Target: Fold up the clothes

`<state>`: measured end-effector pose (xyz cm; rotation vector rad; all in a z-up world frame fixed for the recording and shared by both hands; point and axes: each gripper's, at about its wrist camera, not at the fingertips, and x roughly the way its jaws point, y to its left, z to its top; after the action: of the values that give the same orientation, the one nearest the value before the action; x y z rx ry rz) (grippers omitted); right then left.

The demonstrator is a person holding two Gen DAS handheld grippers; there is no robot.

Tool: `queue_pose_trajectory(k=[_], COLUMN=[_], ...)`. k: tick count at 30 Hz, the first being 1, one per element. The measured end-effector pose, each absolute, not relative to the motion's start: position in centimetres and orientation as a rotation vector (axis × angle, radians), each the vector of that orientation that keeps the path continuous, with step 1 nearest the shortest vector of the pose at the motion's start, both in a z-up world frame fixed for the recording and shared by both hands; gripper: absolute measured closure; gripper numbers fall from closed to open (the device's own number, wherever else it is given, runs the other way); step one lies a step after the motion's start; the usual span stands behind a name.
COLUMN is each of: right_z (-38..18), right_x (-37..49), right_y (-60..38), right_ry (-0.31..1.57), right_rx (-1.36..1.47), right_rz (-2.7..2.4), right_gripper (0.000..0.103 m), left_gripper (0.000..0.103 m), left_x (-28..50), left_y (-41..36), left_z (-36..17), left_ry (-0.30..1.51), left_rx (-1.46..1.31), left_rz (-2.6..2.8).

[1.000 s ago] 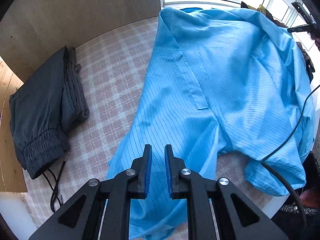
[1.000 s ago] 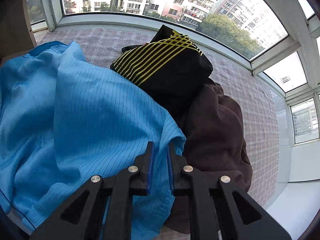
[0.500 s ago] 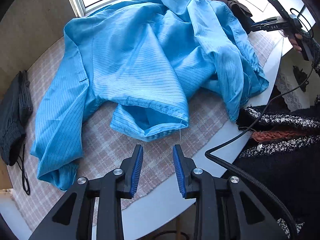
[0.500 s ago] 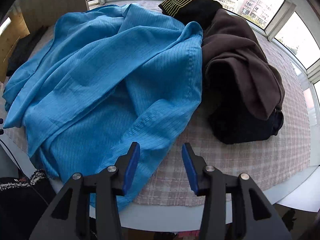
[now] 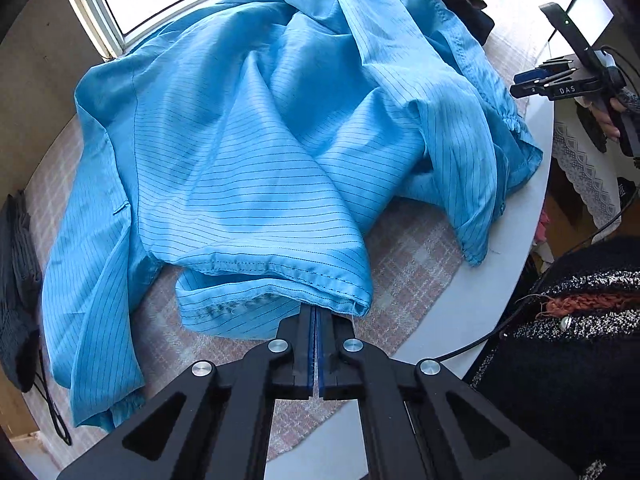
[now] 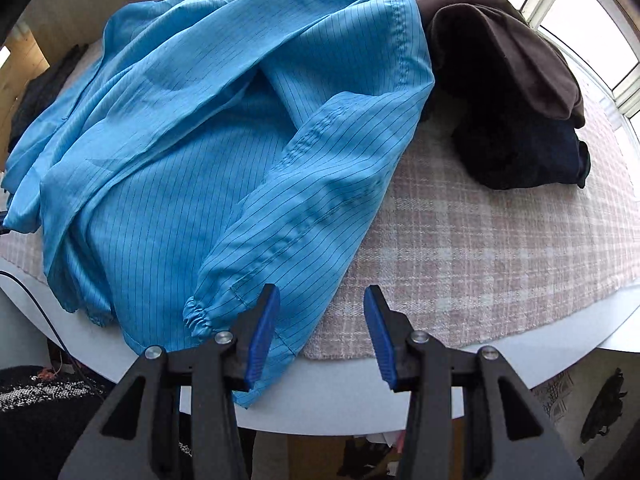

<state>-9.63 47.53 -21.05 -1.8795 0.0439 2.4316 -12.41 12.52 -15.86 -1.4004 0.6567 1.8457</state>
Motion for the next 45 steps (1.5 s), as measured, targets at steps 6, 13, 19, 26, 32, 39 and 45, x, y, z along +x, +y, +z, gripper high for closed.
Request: queue_pose_trajectory(k=[6,13,19,26,32,39,45], right_z=[-20.9,-25.1,-23.9,-22.8,-24.3,-20.6,-10.0], right_x=[-11.0,-12.2,-11.9,-11.5,-10.4,-9.0,-9.4], right_y=[44.1,43.3,47.1,47.8,44.5,45.9,48.7], right_ry=[0.000,-0.209,0.100,0.064,0.063,0.210,0.252], right_rx=[-1.881,-1.950,-1.930,-1.915,-1.916,-1.739,-1.420], right_rz=[2.467,2.295,2.347,2.351,2.351,2.446,2.614], right_gripper=[0.054,0.054,0.100,0.100,0.100,0.101,0.101], left_gripper=[0.103,0.103,0.074,0.063,0.102,0.102,0.102], left_x=[-13.4,-14.4,-11.4,-10.3,-11.6,-17.3,-19.3], left_y=[10.6,9.1,9.4,13.0,13.6,8.7,2.0], left_z=[-13.1,-12.2,-12.7,-14.4,-17.4,-10.5,-0.9], left_ry=[0.581,0.521,0.656,0.950,0.920,0.476,0.338], left_rx=[-1.371,-1.358,-1.291,-1.126,-1.253,-1.302,-1.213], left_rz=[1.915,1.921,1.868,1.834,1.614,1.805,2.025])
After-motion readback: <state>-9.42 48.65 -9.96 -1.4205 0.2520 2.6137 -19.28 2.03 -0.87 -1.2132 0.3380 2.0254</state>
